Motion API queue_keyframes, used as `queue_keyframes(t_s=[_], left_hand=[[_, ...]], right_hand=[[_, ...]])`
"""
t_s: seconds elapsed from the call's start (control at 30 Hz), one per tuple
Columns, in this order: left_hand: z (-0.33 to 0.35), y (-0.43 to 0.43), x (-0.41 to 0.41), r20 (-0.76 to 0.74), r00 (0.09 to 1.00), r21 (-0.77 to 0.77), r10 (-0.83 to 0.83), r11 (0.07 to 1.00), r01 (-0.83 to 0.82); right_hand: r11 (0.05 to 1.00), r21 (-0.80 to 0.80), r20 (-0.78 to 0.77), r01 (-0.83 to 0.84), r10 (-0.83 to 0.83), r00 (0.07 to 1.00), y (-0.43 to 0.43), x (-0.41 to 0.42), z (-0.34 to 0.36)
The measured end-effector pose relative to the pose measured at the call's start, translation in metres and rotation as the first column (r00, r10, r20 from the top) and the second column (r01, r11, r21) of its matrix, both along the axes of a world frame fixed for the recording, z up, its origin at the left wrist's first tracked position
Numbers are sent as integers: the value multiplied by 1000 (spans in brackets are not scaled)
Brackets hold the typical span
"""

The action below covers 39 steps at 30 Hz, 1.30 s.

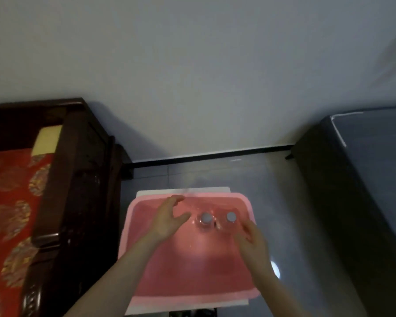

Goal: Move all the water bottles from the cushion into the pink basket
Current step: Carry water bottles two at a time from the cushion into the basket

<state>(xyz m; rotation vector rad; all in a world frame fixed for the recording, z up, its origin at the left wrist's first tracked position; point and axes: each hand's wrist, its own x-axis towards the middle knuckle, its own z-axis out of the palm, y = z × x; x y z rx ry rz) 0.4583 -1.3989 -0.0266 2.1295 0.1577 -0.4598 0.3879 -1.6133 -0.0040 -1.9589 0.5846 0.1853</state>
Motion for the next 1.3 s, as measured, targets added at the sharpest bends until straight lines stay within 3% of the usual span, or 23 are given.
queue_keyframes(t_s=[0.07, 0.17, 0.33, 0.47, 0.6, 0.73, 1.03, 1.2, 1.3], left_hand=[[37, 19, -5, 86, 992, 0, 95, 995, -96], [83, 58, -26, 214, 952, -10, 219, 975, -222], [131, 134, -95, 300, 890, 43, 344, 927, -372], [173, 205, -177, 366, 773, 5, 519, 829, -559], [213, 263, -260, 431, 660, 31, 615, 721, -692], [232, 318, -356, 532, 541, 115, 651, 578, -808], [239, 441, -605, 592, 422, 269, 687, 325, -907], [242, 500, -697, 553, 249, 198, 795, 165, -966], [240, 534, -724, 522, 169, 128, 836, 119, -985]], right_hand=[[978, -181, 176, -104, 136, 975, -3, 5, 27], [899, -371, 185, -234, 318, 930, 8, 21, 57], [842, -380, 210, -382, 481, 851, 58, 38, 87], [760, -395, 285, -516, 635, 718, 135, 27, 123], [585, -518, 323, -624, 809, 491, 217, -3, 154], [488, -567, 345, -663, 872, 346, 305, -60, 176], [325, -547, 383, -771, 916, 114, 495, -239, 181], [197, -551, 370, -811, 929, -26, 585, -314, 181], [153, -528, 359, -835, 932, -57, 634, -335, 185]])
